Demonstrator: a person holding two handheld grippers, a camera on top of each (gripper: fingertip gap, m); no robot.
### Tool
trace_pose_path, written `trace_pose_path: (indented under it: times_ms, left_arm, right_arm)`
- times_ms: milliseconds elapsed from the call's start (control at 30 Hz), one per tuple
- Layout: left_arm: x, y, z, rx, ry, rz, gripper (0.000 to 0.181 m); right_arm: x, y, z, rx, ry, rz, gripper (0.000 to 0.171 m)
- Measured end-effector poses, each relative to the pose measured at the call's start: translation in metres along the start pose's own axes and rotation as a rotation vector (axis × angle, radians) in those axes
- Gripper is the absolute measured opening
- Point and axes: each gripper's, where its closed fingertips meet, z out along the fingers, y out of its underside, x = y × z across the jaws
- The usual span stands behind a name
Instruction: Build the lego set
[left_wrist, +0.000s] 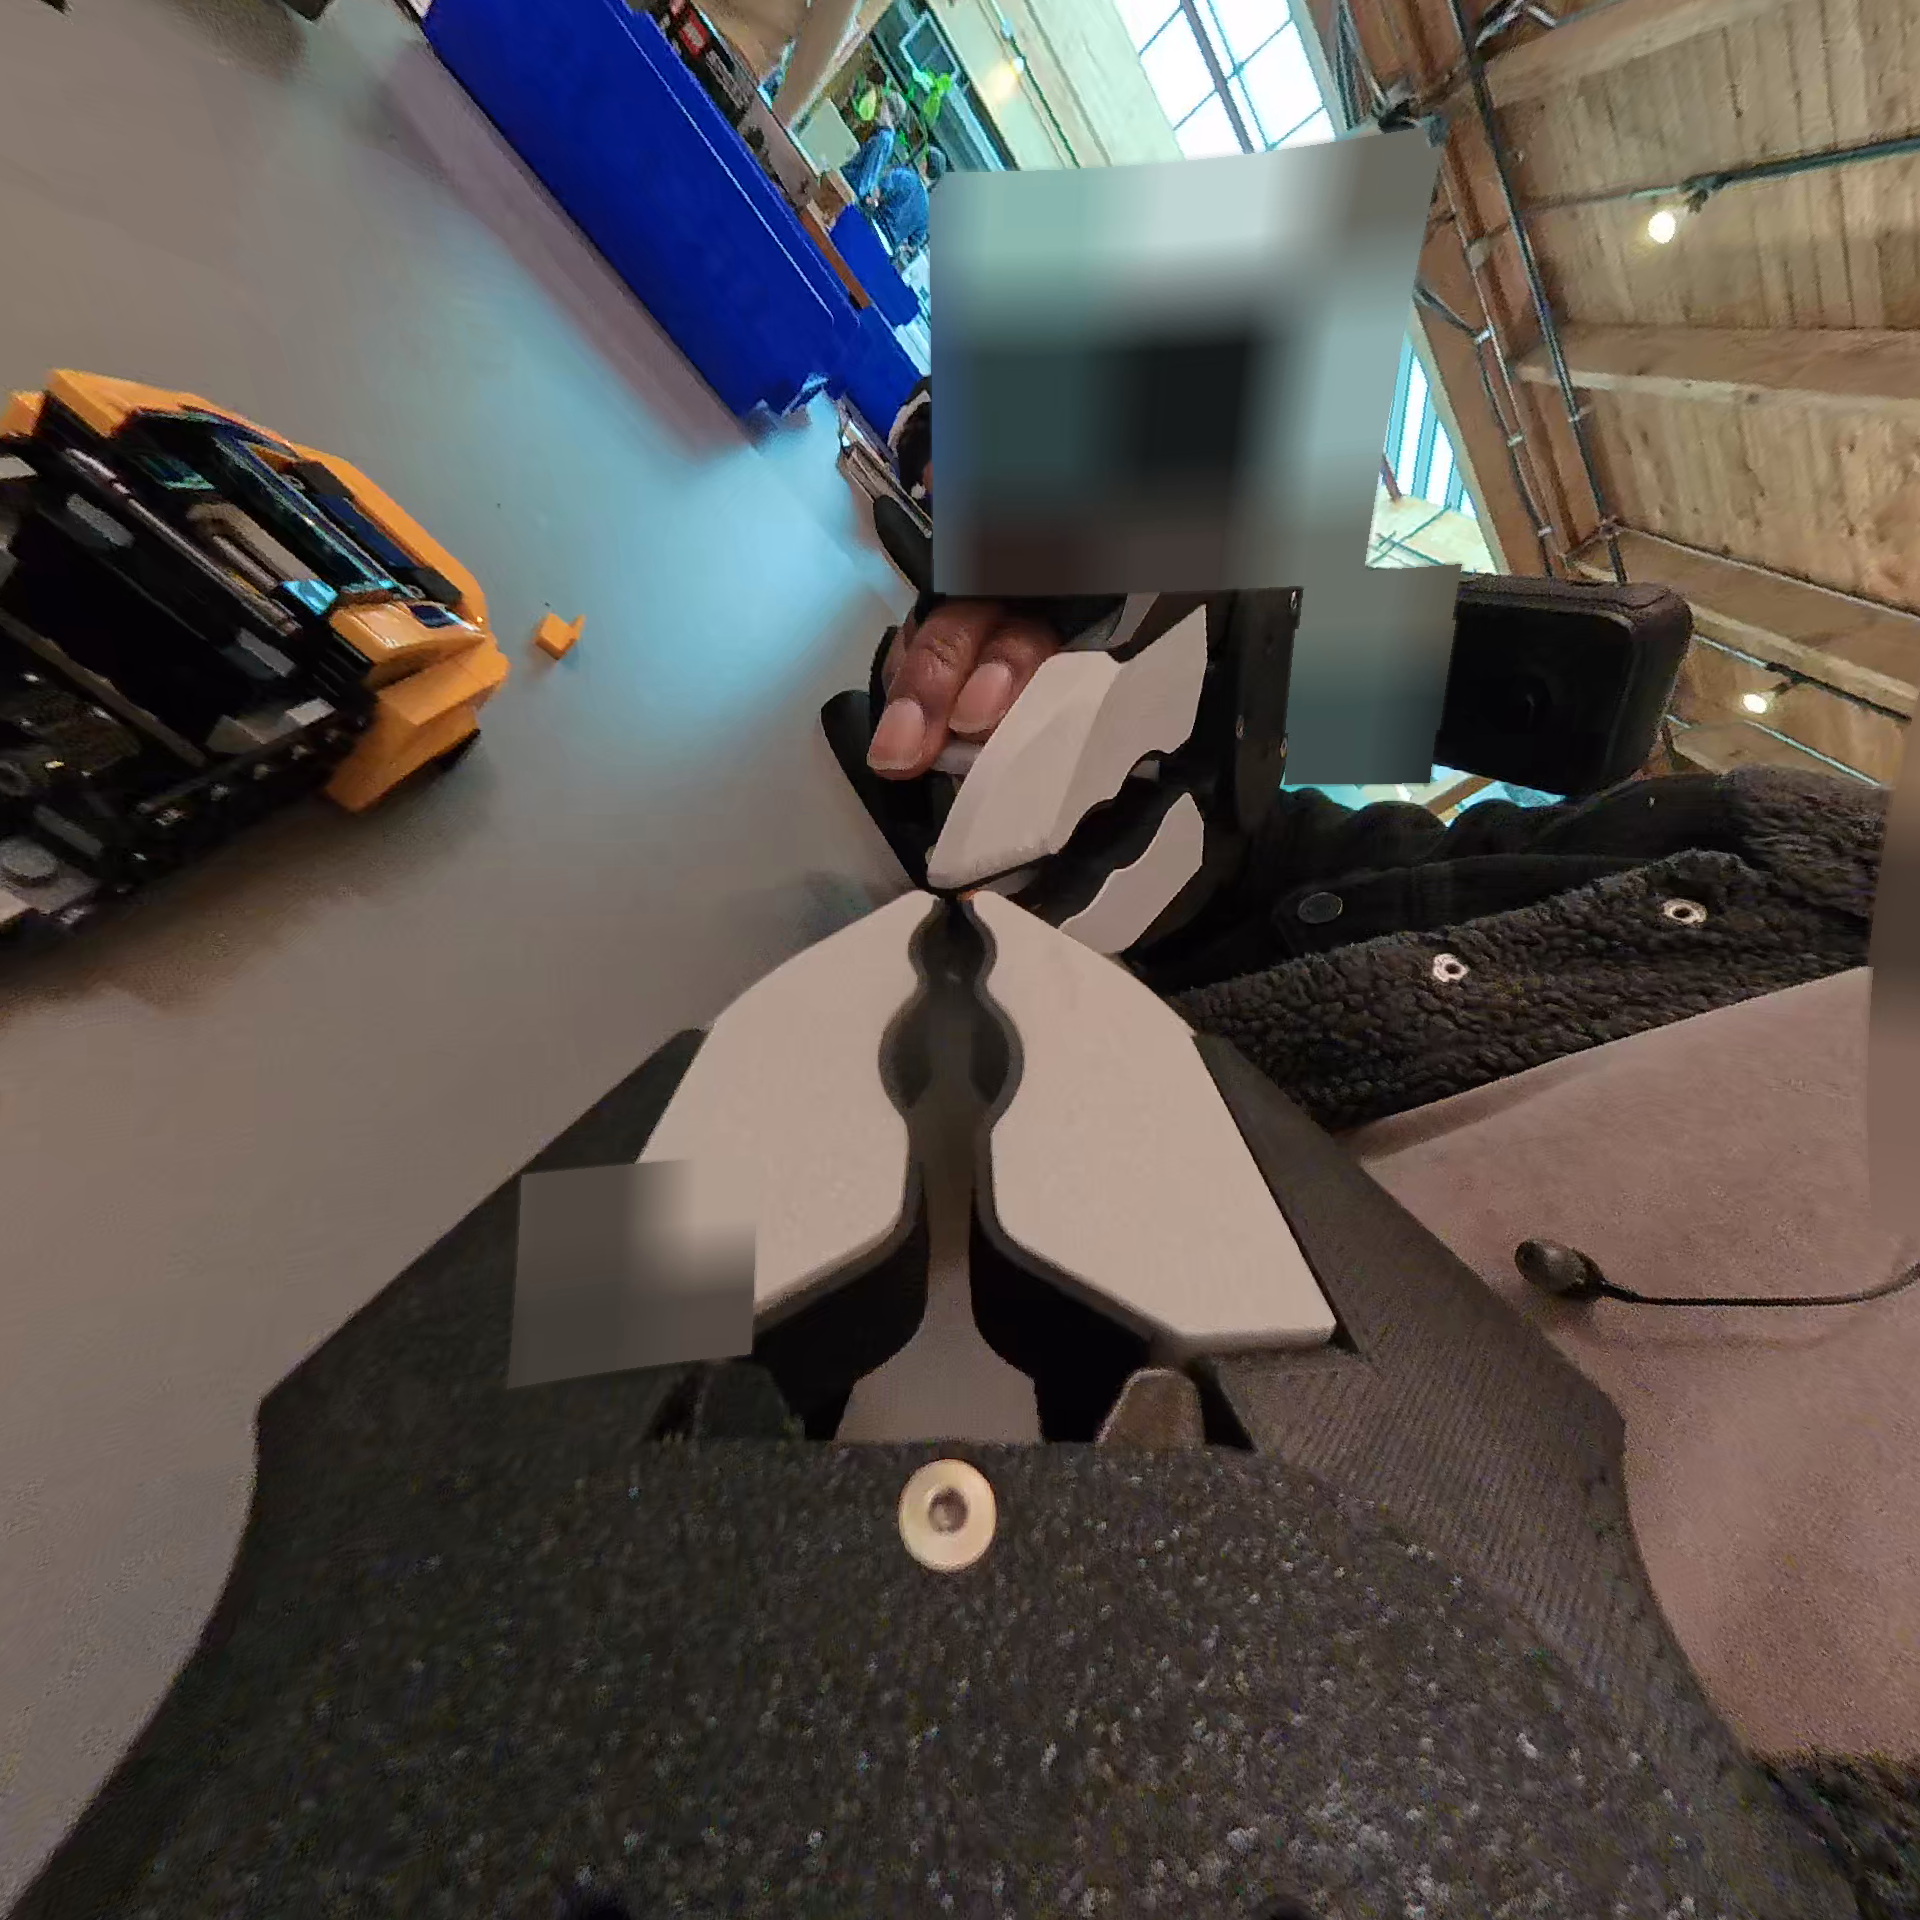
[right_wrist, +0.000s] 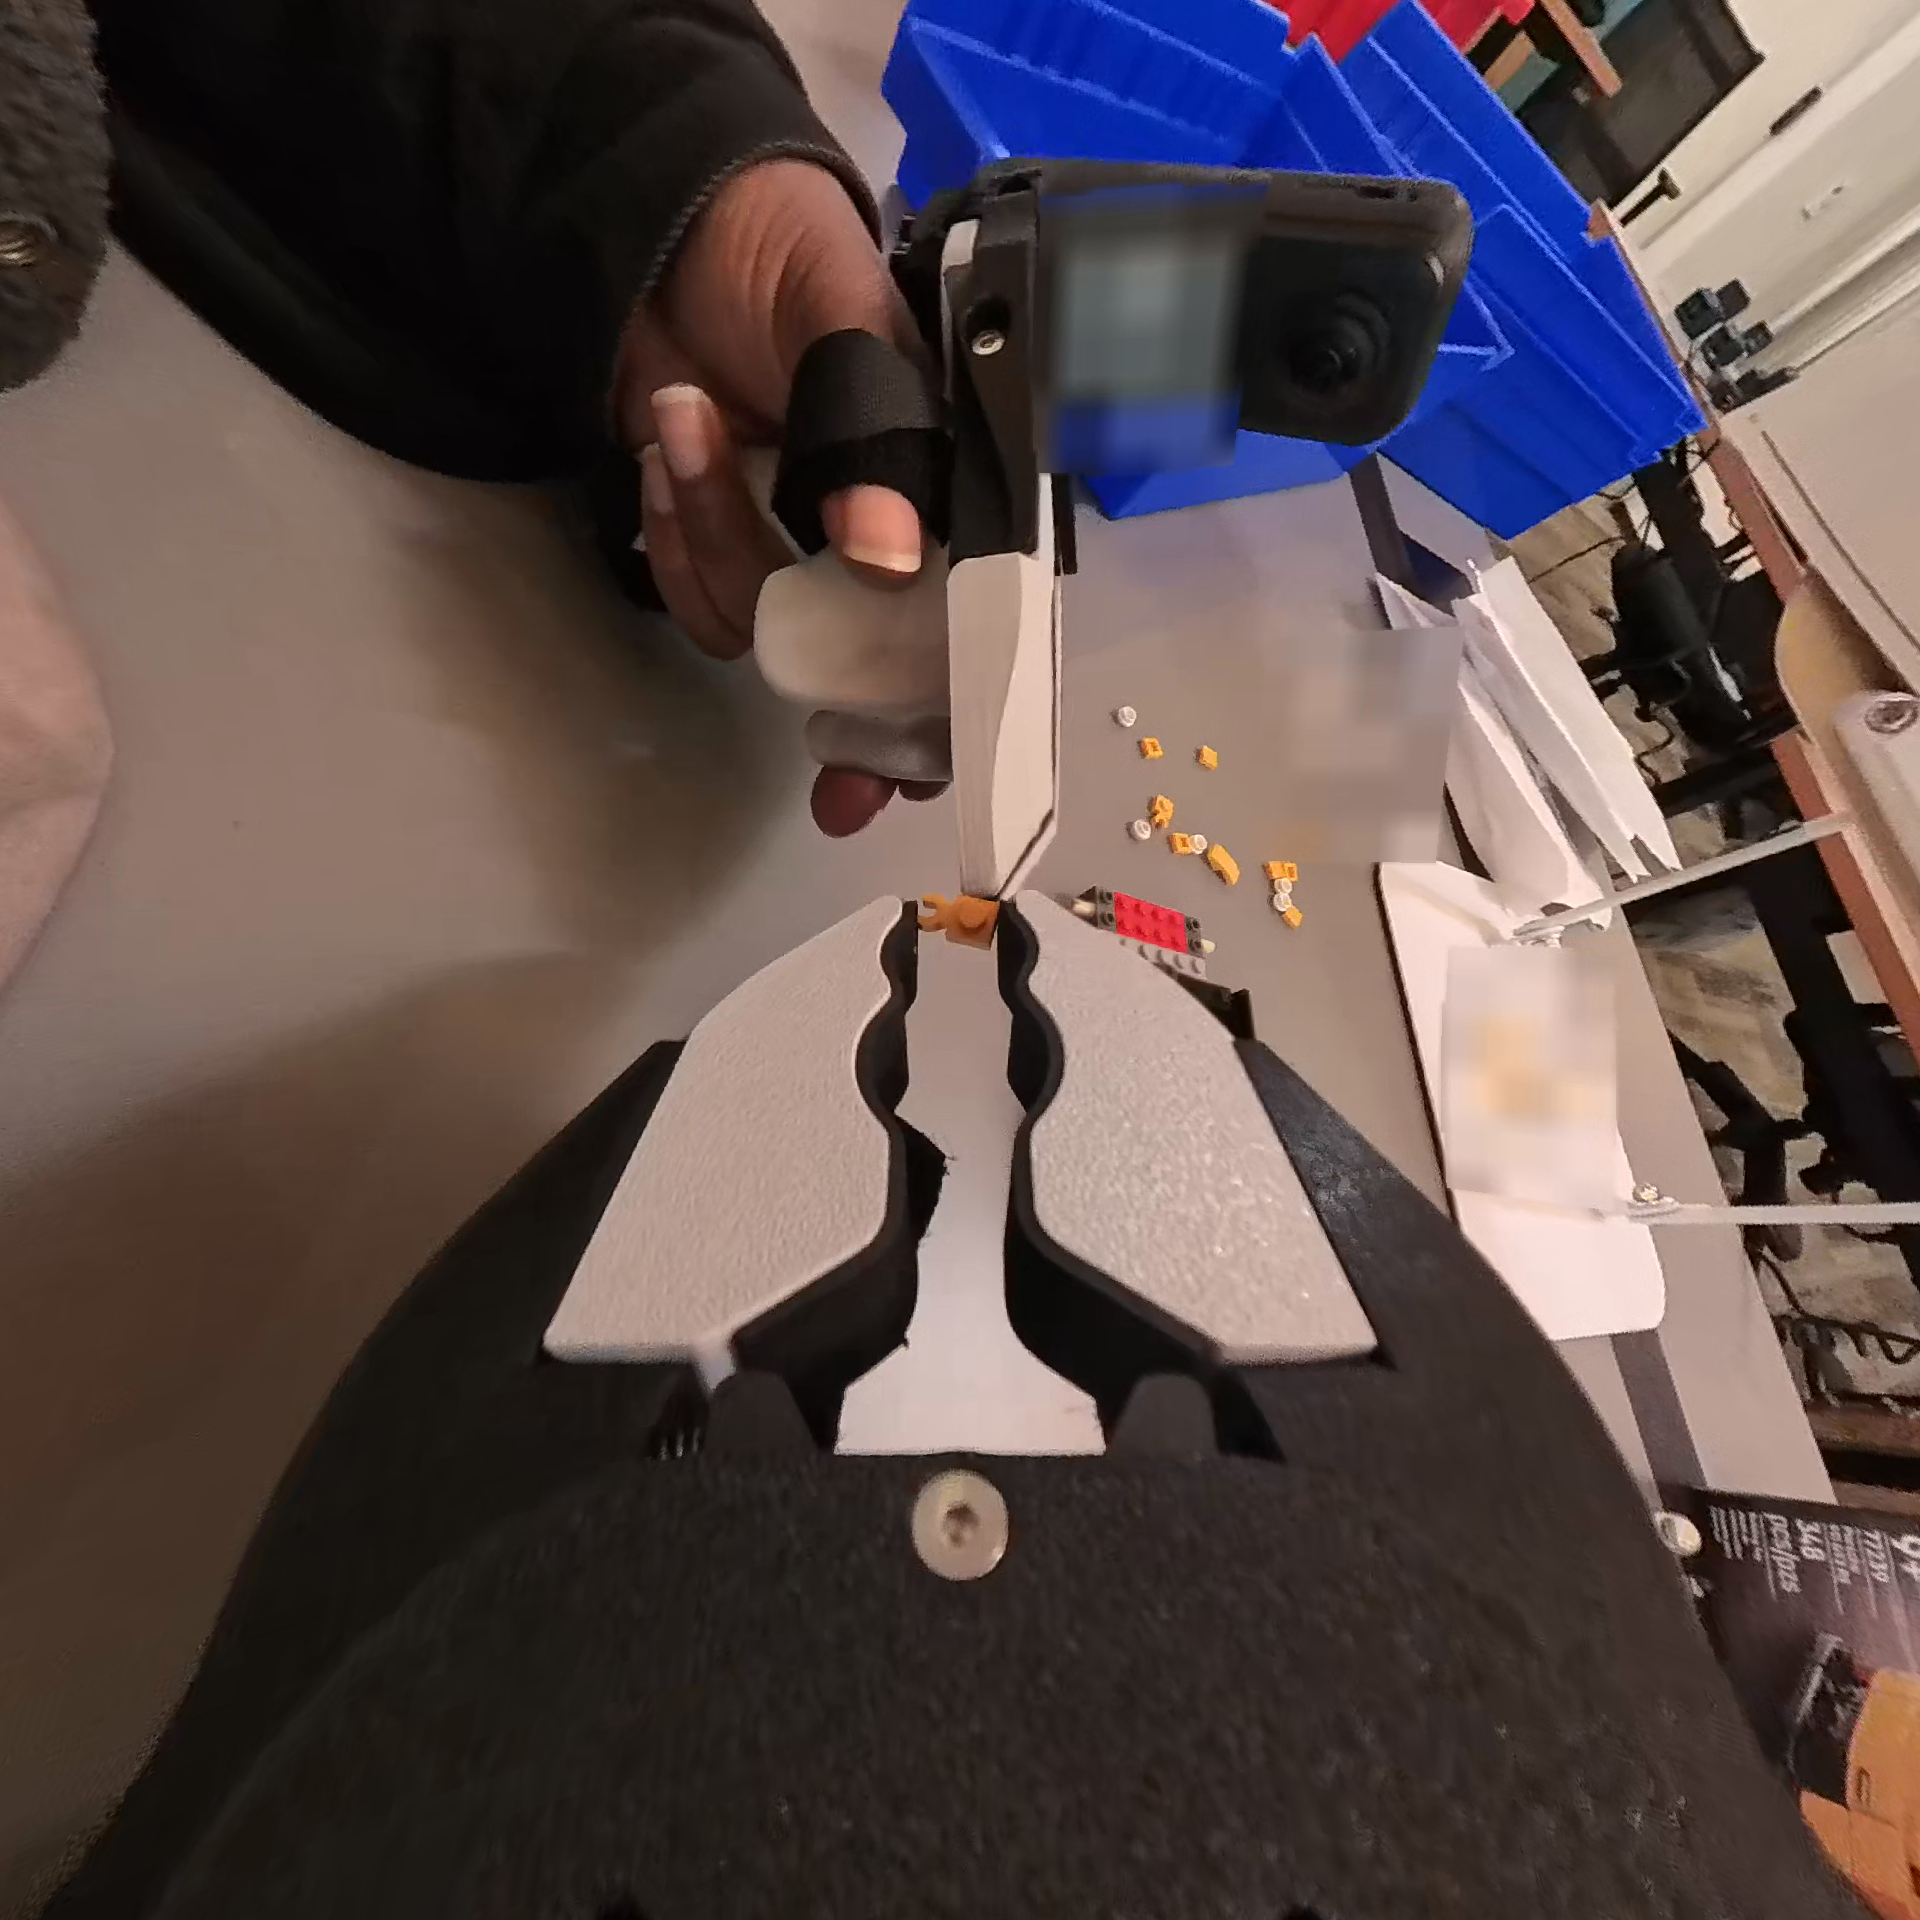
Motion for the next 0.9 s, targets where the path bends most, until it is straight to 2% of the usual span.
trace_pose_path:
  times_ms: [167, 533, 700, 900]
  left_arm:
    - [0.0014, 0.0052, 0.0028, -0.031, 0.015, -0.009, 0.007]
    - [-0.0005, 0.0015, -0.0011, -0.018, 0.007, -0.015, 0.002]
    - [-0.0038, -0.0001, -0.0022, -0.008, -0.006, -0.031, 0.002]
    - [-0.0076, 0.0008, -0.0021, -0.008, -0.025, -0.051, 0.002]
  right_arm:
    - [0.0001, 0.001, 0.0004, -0.001, -0.009, -0.017, 0.014]
    - [0.0043, -0.0013, 0.005, 0.013, -0.008, 0.009, 0.015]
    - [0.0076, 0.0015, 0.0063, -0.008, 0.001, 0.035, 0.018]
    - [0.0058, 0.0037, 0.0071, -0.05, 0.004, 0.037, 0.014]
